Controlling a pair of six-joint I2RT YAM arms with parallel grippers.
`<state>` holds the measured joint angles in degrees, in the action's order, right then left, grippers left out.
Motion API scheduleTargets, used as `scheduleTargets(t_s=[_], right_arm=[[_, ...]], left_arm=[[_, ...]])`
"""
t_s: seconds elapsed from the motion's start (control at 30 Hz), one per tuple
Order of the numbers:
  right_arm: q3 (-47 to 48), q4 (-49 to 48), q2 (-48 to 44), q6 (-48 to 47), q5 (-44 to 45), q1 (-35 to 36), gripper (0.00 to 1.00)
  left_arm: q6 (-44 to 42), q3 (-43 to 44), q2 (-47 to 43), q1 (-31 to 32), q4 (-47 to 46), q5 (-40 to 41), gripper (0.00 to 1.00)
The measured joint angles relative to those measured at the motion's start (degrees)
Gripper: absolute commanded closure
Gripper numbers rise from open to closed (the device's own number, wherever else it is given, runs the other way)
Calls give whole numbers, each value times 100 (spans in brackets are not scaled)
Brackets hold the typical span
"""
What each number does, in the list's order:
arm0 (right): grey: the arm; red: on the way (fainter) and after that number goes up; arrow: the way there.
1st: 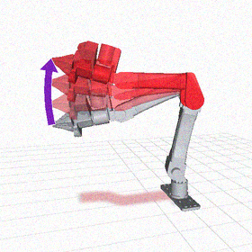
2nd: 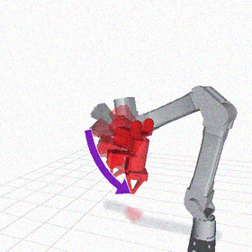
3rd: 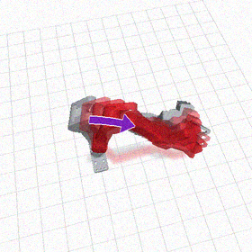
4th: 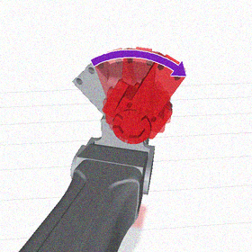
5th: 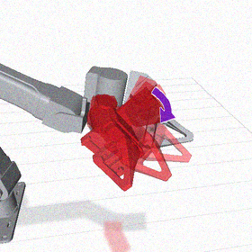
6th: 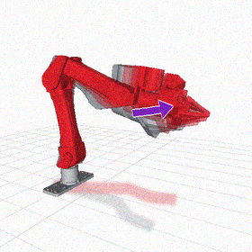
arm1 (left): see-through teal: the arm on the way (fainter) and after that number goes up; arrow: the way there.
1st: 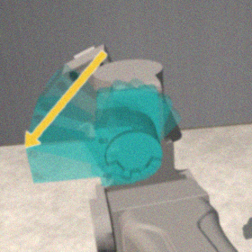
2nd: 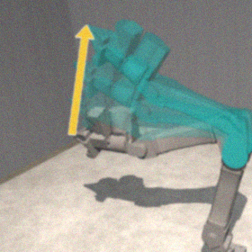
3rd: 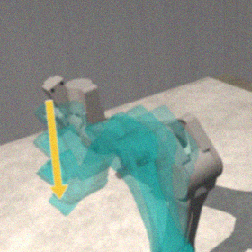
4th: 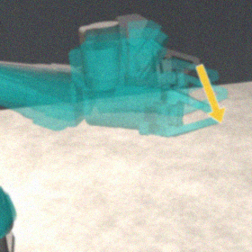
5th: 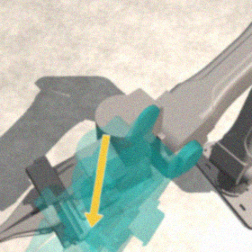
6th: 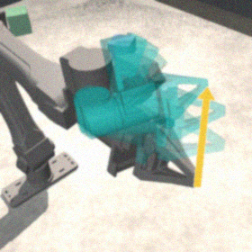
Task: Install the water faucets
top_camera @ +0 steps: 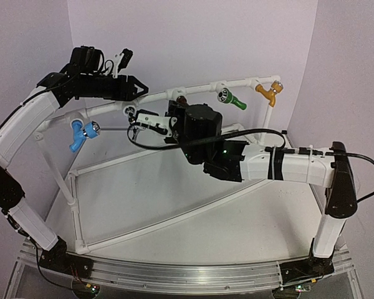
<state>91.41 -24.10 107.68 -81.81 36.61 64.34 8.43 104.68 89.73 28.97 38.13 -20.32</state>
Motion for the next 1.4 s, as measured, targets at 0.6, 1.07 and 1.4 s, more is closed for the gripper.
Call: scheduleTargets(t_s=[0.6,1.07,1.4], right_arm=[[-1146,40,-1519,11004,-1833,-1165,78],[-1151,956,-1662,10952,-1916,-1421,3],[-1092,2559,-2904,8785,-3318,-1505,5]], left_arm=[[63,31,33,90,175,-199,43],[57,-58,-59,61,178,-195,43],[56,-100,-74,62,139,-206,43]])
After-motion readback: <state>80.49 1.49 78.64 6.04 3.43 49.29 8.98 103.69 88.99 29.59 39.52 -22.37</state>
